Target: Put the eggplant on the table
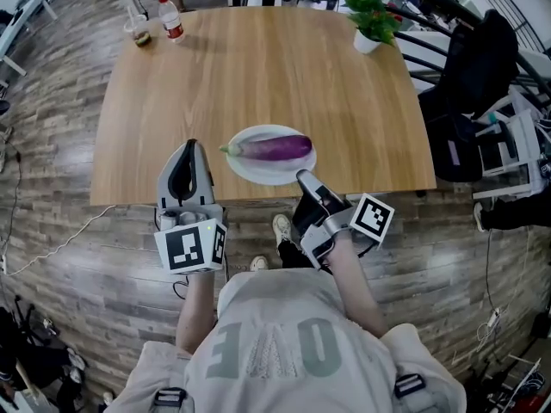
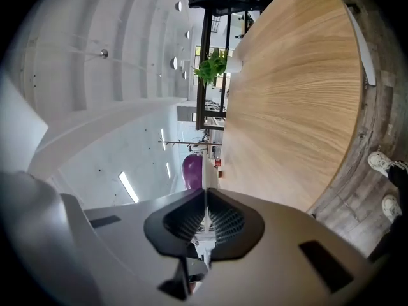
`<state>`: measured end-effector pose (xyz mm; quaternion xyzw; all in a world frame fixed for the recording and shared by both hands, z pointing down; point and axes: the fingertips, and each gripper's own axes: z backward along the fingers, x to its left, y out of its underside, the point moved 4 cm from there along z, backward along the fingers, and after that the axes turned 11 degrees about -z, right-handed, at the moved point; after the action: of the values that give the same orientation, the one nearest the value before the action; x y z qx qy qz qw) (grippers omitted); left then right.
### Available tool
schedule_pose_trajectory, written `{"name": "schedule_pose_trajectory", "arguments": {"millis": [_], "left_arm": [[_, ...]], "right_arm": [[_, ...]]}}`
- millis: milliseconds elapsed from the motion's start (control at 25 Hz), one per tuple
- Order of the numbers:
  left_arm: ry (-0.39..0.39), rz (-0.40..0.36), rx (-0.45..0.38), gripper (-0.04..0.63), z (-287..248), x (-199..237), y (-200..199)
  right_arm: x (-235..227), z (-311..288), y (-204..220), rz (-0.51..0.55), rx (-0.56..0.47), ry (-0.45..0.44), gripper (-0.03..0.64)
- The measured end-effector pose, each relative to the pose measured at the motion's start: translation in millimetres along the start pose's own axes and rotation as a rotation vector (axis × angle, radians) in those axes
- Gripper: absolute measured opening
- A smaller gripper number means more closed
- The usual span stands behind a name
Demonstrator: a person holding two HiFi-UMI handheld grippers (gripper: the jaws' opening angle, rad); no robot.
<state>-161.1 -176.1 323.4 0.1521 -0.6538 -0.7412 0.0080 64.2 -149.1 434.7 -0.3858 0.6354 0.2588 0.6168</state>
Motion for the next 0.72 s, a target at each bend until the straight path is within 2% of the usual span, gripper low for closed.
{"name": "schedule_pose_trajectory", "arguments": {"millis": [160,320,720], "left_arm": [[-0.022,-0.003,0.012,0.009,-16.9,-0.2,1.0],[-0.005,-0.017,0.011,0.009,-34.6,-10.0,-9.6],[-0.078,-0.024,0.025,0.009,-91.0,-25.0,-13.1]], "right_arm": [[3.0,-12.6,-10.3,-0.018,0.02,-0.023,0.028],[7.1,-17.8,-26.1,0.001,0.05,0.006,0.028],[4.1,-50.1,-87.8,-0.025,0.099,0.038,0.028]]}}
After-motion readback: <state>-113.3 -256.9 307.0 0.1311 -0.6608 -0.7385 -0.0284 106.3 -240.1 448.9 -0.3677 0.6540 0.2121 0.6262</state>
